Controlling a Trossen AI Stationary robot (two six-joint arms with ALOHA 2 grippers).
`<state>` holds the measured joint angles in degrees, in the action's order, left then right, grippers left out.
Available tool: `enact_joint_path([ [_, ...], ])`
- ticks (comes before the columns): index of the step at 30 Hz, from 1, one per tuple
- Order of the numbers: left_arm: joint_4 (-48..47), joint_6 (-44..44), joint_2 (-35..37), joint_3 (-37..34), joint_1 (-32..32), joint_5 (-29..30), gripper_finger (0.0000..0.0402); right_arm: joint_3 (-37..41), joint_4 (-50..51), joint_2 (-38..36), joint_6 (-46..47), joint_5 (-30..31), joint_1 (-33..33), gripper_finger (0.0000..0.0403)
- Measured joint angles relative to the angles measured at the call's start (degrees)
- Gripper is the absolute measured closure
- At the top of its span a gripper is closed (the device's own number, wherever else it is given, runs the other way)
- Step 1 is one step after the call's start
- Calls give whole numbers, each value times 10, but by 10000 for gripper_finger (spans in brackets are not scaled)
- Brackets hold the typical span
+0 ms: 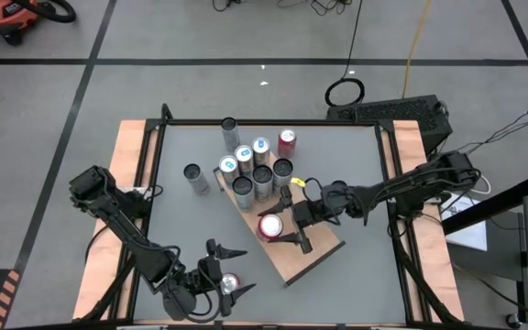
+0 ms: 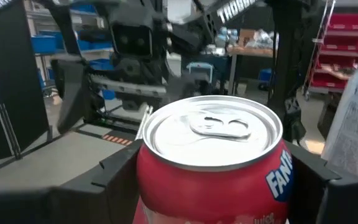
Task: Place canned beverage on shelf
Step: Put the top right orange soda can on the shelf
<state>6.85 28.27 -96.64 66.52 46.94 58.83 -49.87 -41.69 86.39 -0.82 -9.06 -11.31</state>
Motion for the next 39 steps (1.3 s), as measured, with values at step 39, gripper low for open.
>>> enact_joint_path([
  [39,1,1,0,0,0,-3,4,-1,-27,35,-1,3,1,137],
])
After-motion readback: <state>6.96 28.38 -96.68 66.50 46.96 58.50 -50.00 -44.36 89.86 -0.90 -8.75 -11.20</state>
